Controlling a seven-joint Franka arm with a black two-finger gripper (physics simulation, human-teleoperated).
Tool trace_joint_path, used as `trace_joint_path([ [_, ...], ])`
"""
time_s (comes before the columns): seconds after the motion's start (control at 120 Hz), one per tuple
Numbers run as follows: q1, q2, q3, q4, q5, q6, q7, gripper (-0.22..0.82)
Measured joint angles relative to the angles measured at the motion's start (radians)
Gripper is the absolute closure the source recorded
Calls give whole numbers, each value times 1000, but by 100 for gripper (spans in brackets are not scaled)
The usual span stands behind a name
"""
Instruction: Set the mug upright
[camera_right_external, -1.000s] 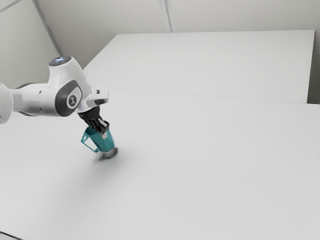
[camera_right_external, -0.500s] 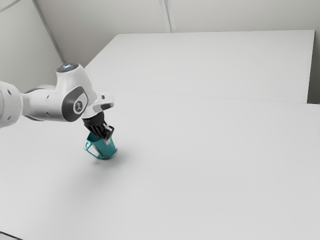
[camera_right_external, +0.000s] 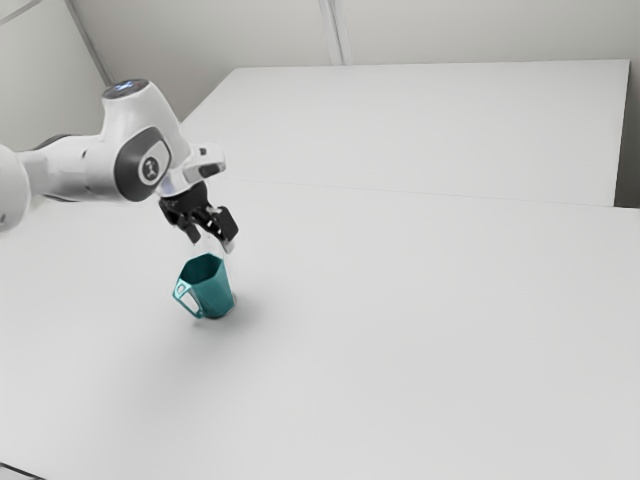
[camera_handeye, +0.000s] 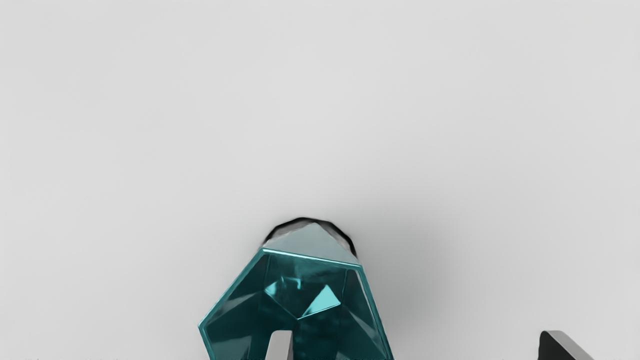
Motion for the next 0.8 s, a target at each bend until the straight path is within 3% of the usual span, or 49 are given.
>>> trace_joint_path([
  [0.408,24,51,-40,437,7,-372,-8,1],
  [0.8,23,54,-43,482,-5,-492,9,0],
])
